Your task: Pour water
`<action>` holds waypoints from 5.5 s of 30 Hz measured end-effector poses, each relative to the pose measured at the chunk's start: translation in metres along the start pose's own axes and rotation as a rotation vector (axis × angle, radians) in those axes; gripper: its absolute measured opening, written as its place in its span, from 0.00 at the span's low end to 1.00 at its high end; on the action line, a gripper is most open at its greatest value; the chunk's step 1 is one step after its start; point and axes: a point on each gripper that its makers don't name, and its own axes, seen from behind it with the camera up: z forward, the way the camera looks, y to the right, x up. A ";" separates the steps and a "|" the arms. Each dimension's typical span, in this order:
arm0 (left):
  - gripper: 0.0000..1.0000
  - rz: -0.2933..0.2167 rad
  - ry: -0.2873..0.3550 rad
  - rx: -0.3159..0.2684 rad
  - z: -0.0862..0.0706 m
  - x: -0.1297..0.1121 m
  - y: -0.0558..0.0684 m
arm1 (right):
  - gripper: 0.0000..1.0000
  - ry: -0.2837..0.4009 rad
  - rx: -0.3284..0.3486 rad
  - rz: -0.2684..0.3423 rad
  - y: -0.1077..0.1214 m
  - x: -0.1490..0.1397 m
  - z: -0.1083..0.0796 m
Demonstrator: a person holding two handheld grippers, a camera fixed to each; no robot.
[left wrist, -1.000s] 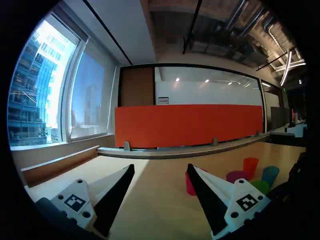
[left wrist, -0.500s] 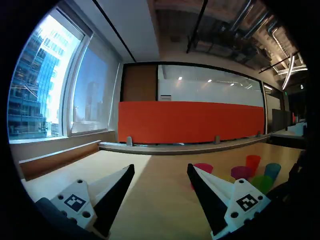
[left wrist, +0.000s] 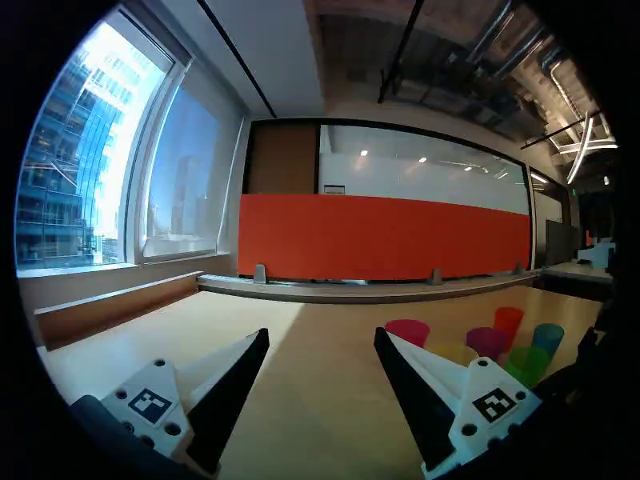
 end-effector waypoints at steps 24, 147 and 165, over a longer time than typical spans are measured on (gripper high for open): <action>0.98 0.045 -0.027 0.001 0.004 -0.009 0.003 | 1.00 0.011 0.009 0.021 -0.002 -0.001 -0.003; 0.98 0.047 -0.028 0.002 0.004 -0.008 0.003 | 1.00 0.049 0.001 0.071 0.014 -0.068 0.008; 0.98 0.047 -0.027 0.002 0.004 -0.008 0.002 | 1.00 0.048 0.002 0.071 0.014 -0.067 0.007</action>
